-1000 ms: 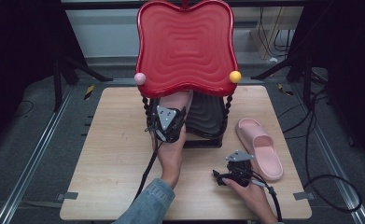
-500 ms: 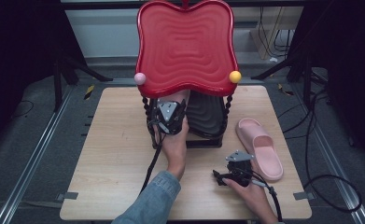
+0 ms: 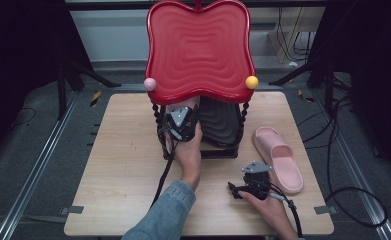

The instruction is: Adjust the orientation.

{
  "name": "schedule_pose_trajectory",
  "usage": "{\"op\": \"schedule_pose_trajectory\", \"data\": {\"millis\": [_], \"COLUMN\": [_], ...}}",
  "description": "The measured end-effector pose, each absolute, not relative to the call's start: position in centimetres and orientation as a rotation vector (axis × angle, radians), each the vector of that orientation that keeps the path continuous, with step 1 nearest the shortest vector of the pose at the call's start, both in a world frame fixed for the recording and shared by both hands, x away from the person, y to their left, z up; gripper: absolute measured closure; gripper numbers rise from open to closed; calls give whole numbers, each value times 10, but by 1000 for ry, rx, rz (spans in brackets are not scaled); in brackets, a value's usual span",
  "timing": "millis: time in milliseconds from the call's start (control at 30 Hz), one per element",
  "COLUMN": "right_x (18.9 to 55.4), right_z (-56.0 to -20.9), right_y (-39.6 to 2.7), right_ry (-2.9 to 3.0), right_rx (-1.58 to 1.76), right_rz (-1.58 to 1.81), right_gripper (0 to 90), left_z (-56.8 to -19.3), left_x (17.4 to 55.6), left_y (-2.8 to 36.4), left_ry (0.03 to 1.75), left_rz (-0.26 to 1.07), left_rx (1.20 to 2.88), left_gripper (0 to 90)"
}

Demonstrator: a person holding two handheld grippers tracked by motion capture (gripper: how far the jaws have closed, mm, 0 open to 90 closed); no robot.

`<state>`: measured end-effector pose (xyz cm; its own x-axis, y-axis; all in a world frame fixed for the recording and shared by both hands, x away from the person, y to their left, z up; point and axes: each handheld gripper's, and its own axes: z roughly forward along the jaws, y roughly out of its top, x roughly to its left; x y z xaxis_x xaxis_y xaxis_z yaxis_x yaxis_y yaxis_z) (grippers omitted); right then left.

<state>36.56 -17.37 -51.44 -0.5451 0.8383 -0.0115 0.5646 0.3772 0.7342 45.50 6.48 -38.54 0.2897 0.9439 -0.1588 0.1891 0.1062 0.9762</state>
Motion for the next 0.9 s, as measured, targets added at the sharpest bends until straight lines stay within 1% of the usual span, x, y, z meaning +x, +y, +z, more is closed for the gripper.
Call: {"op": "schedule_pose_trajectory", "data": {"millis": [100, 233, 333, 433, 567, 700, 767, 900], "right_x": [366, 366, 366, 366, 366, 366, 366, 366], "right_z": [-514, -514, -514, -514, -514, -514, -514, -514], "right_y": [-174, -174, -174, -174, -174, -174, -174, -174], "right_ry": [2259, 2260, 2259, 2260, 2260, 2259, 2260, 2260], "right_rx": [1219, 1218, 1218, 1218, 1218, 1218, 1218, 1217], "right_rz": [980, 980, 979, 979, 980, 979, 979, 979], "right_gripper": [59, 59, 59, 59, 59, 59, 59, 59], "left_z": [-385, -385, -385, -384, -380, -376, -376, -378], "left_x": [455, 454, 452, 446, 433, 419, 412, 399], "left_y": [66, 67, 67, 67, 68, 75, 79, 91], "left_ry": [1156, 1151, 1149, 1128, 1072, 1042, 1024, 983], "left_rz": [787, 769, 757, 745, 781, 768, 745, 751], "left_rx": [1361, 1383, 1396, 1423, 1453, 1487, 1509, 1581], "left_gripper": [761, 654, 600, 569, 539, 532, 533, 549]}}
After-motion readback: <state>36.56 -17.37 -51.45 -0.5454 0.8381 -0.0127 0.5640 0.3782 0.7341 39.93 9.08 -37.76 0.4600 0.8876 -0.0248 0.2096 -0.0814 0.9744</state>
